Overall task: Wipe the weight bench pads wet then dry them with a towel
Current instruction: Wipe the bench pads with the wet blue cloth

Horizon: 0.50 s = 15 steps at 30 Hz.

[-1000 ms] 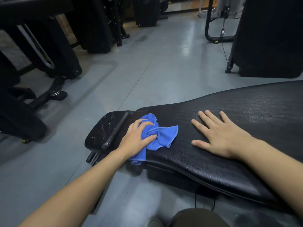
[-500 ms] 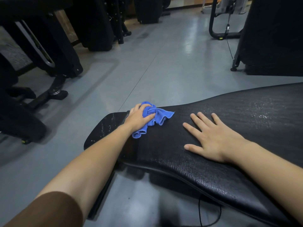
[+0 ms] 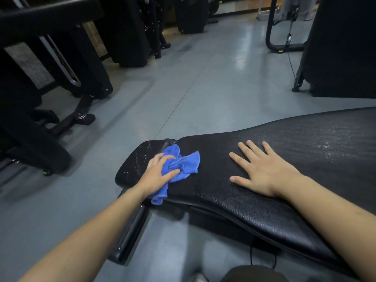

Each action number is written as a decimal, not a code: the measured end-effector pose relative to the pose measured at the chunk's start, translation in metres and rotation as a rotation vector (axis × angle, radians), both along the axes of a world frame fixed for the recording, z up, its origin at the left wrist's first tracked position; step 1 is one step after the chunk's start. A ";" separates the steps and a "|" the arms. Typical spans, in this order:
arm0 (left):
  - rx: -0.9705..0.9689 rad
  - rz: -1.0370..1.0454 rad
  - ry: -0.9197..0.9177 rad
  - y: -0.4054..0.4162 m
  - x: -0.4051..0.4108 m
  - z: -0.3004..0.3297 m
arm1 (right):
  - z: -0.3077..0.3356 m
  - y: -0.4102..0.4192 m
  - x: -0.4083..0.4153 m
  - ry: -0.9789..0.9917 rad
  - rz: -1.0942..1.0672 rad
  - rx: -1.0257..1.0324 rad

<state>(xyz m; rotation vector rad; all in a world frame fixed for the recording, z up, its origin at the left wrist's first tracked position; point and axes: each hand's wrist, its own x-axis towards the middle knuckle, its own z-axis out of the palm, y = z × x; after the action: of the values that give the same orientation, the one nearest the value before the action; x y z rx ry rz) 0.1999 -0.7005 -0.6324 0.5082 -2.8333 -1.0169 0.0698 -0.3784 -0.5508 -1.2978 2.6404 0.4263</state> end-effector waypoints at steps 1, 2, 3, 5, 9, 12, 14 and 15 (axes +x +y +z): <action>0.000 0.002 0.021 0.004 0.014 -0.002 | 0.001 0.000 0.000 -0.003 -0.003 0.002; -0.005 0.003 0.042 0.008 0.026 -0.005 | 0.001 0.000 0.001 -0.007 -0.006 0.004; -0.012 0.006 0.061 0.013 0.036 -0.008 | 0.001 0.000 0.001 -0.007 -0.007 0.008; -0.020 0.018 0.087 0.020 0.045 -0.012 | 0.000 -0.001 0.000 0.002 -0.003 0.014; -0.010 0.015 0.095 0.018 0.043 -0.012 | -0.004 -0.002 -0.002 0.009 -0.005 0.016; 0.015 0.006 0.088 0.013 0.035 -0.011 | -0.006 -0.002 -0.004 0.014 -0.003 0.023; 0.025 0.012 0.087 0.011 0.026 -0.010 | -0.007 -0.002 -0.006 0.023 -0.004 0.020; 0.028 0.016 0.082 0.009 0.019 -0.008 | -0.007 -0.003 -0.006 0.026 -0.004 0.021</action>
<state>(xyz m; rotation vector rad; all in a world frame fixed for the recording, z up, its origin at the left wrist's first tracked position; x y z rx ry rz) 0.2187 -0.6919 -0.6408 0.4790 -2.7431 -1.0510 0.0642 -0.3810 -0.5581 -1.2896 2.6519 0.4725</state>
